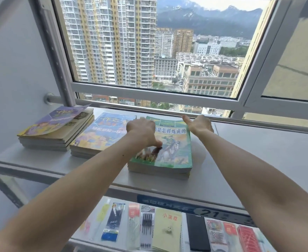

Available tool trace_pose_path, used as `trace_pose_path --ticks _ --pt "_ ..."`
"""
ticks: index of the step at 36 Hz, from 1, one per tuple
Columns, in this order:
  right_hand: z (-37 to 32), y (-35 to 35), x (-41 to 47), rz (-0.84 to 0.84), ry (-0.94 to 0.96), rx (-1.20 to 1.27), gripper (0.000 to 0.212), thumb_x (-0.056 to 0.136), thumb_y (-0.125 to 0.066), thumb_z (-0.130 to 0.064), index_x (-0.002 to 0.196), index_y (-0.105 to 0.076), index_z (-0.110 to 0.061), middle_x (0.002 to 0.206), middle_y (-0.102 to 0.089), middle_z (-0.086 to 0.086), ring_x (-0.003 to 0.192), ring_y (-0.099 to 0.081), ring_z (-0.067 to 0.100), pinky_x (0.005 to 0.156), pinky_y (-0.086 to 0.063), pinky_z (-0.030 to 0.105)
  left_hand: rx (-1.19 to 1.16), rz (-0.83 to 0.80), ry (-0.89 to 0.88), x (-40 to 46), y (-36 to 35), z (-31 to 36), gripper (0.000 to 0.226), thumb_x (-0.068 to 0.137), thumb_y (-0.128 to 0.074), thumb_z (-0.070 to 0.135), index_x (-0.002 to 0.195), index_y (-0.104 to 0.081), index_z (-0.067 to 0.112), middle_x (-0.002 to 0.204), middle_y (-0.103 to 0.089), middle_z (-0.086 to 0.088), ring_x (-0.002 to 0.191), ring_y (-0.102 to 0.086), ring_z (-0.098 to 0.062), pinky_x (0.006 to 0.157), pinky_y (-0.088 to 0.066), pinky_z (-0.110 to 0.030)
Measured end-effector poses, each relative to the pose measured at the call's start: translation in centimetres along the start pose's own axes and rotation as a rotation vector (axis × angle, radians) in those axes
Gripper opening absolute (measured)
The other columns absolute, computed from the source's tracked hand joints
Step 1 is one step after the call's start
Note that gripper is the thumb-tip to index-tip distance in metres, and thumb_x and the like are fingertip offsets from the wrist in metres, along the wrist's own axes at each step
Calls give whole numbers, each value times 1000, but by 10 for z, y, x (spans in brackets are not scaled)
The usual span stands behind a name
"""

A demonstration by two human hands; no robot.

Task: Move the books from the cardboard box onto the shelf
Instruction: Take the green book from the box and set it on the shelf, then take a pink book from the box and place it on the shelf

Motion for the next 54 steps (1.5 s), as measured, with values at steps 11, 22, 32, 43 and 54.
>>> trace_pose_path --ticks 11,22,32,43,54 --pt "106 109 -55 293 -21 -406 25 93 -56 -30 95 -65 -7 111 -65 13 102 -62 35 77 -45 35 -16 149 -409 19 33 99 37 86 -65 54 102 -58 21 103 -61 -1 100 -62 -25 70 -42 -32" --pt "253 214 -210 473 -348 -506 28 92 -56 -26 110 -63 -7 114 -62 15 103 -61 36 75 -48 38 -139 178 -944 -81 34 302 41 83 -69 51 108 -62 19 104 -65 -3 93 -62 -25 68 -37 -31" --pt "402 307 -430 557 -680 -629 22 93 -55 -23 107 -61 -7 110 -62 12 105 -60 34 76 -46 38 -108 129 -1413 -301 26 487 33 83 -66 50 90 -53 21 105 -65 -2 98 -63 -27 67 -40 -32" --pt "545 394 -678 553 -992 -672 20 94 -51 -22 108 -61 -12 111 -60 8 104 -59 29 76 -48 36 -156 3 -1724 -572 21 652 39 85 -65 48 110 -62 17 108 -65 -2 98 -63 -25 71 -42 -30" --pt "683 461 -817 585 -1224 -590 26 96 -55 -25 117 -61 -11 121 -62 7 104 -61 26 74 -50 35 -71 -48 -1895 -748 -11 794 34 86 -65 43 109 -62 19 105 -66 0 95 -63 -22 66 -41 -27"
Point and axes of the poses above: each hand's wrist, its own x-axis towards the middle knuckle, its own y-axis out of the back of the hand, z = x × y, the point moved 1 cm from there along x, towards the middle knuckle
